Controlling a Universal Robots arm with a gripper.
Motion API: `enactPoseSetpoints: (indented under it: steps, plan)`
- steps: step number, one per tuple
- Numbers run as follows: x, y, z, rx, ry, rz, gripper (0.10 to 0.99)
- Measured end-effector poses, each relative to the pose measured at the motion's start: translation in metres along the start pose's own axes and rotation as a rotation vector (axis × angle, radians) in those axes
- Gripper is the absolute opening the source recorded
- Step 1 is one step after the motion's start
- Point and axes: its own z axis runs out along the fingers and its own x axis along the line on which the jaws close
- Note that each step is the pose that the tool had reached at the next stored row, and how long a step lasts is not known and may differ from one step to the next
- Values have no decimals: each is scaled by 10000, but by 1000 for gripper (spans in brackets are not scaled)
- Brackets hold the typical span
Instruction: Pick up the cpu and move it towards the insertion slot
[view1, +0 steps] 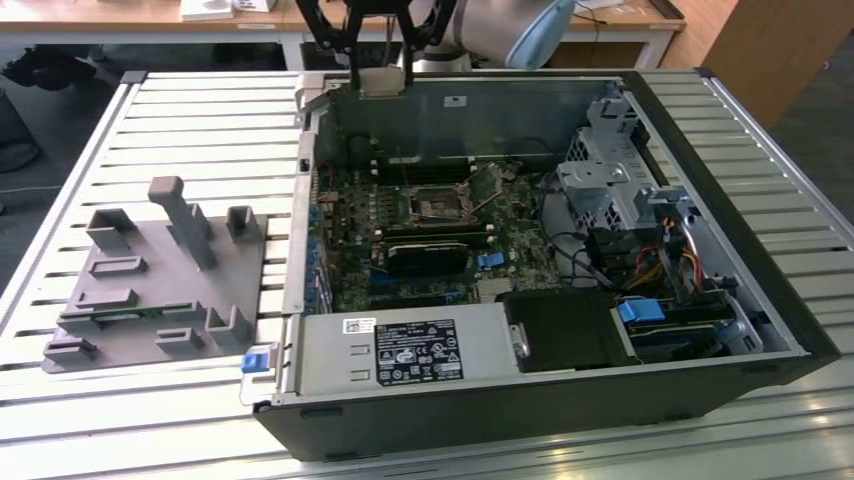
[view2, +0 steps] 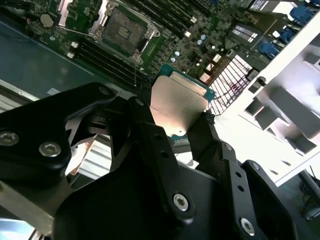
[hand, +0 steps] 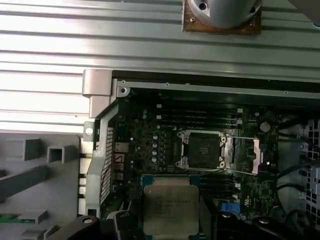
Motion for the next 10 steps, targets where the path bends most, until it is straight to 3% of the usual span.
enactPoseSetpoints:
  steps: [10]
  plan:
    - [-253,60,11,-47,-28,0,537]
